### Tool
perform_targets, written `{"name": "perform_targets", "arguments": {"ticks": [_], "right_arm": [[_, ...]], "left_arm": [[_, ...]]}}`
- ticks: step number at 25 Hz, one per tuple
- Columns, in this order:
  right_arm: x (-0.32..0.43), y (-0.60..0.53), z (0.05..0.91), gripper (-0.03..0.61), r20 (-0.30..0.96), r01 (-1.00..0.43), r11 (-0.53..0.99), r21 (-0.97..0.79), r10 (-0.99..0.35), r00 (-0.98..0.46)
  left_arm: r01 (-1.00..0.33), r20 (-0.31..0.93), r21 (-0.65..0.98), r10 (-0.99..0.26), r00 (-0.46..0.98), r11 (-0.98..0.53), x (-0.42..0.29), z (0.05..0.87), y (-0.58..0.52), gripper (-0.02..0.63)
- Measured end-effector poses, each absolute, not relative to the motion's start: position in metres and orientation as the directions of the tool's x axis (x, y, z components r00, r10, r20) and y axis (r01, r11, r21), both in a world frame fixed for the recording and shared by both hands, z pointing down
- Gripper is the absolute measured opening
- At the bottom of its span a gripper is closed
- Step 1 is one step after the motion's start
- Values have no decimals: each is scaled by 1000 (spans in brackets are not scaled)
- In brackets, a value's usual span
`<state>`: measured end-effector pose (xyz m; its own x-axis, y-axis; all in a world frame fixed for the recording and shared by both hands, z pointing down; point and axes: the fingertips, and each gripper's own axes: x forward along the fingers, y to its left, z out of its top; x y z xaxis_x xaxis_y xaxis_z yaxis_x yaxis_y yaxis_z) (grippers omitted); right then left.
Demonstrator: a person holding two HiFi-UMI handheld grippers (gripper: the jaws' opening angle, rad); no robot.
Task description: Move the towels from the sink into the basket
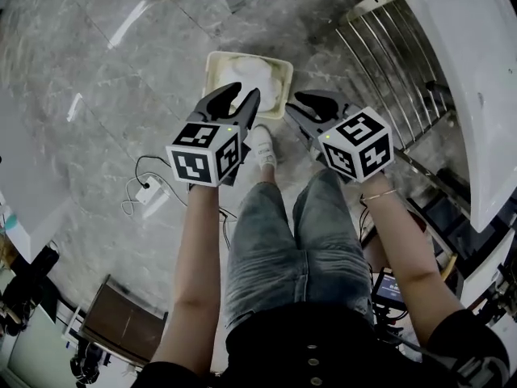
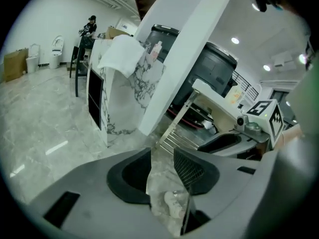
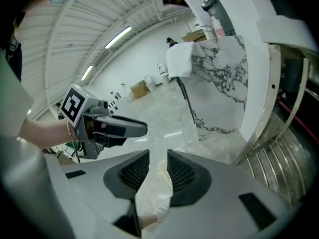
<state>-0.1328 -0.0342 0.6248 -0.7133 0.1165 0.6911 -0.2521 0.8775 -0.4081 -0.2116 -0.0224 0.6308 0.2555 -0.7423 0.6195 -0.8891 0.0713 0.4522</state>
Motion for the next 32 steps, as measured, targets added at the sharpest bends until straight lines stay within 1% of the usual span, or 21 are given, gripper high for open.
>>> {"name": "perform_targets", "arguments": {"ticks": [1,2,4,5,7,11,13,15,18,20,26,28,32], "right_arm": [[-131,-30,620,115,696,-226,888,-401,135,-705],[-129,-27,613,118,701,-205,898,-388,143,-699],[-128,-30,596,118,706,-178,920,-350,134,-695],[-129,-34,586,116,705,-167,930,-328,123,-699],[-134,-41,562,93,693,-139,945,-295,112,-712],[-143,-40,511,2,673,-46,964,-263,149,-724],[-146,-38,484,2,654,-3,967,-256,171,-737],[-149,-36,461,2,633,37,970,-241,186,-752],[-154,-35,436,2,624,110,977,-183,202,-755],[-154,-36,420,2,624,143,978,-151,206,-754],[-159,-54,369,2,584,147,988,-38,141,-799],[-158,-57,355,2,565,139,990,-18,125,-816],[-151,-56,332,2,527,123,992,0,105,-843]], "left_arm": [[-895,611,441,-751,248,63,-211,623,-22,139],[-901,602,429,-763,234,62,-211,614,-22,117],[-906,567,416,-800,196,73,-216,593,-24,51],[-906,541,416,-823,175,81,-220,580,-26,35],[-904,492,418,-859,142,90,-227,555,-30,24],[-909,429,412,-893,133,63,-230,505,-33,20],[-916,414,400,-899,143,38,-228,483,-34,18],[-916,383,401,-905,188,-20,-219,462,-35,18],[-912,324,391,-909,262,-124,-205,427,-39,17],[-917,308,369,-911,275,-152,-199,406,-39,17],[-897,248,416,-930,270,-150,-192,366,-43,17],[-907,245,395,-936,254,-143,-189,358,-45,17],[-948,280,295,-937,207,-121,-184,344,-45,17]]}}
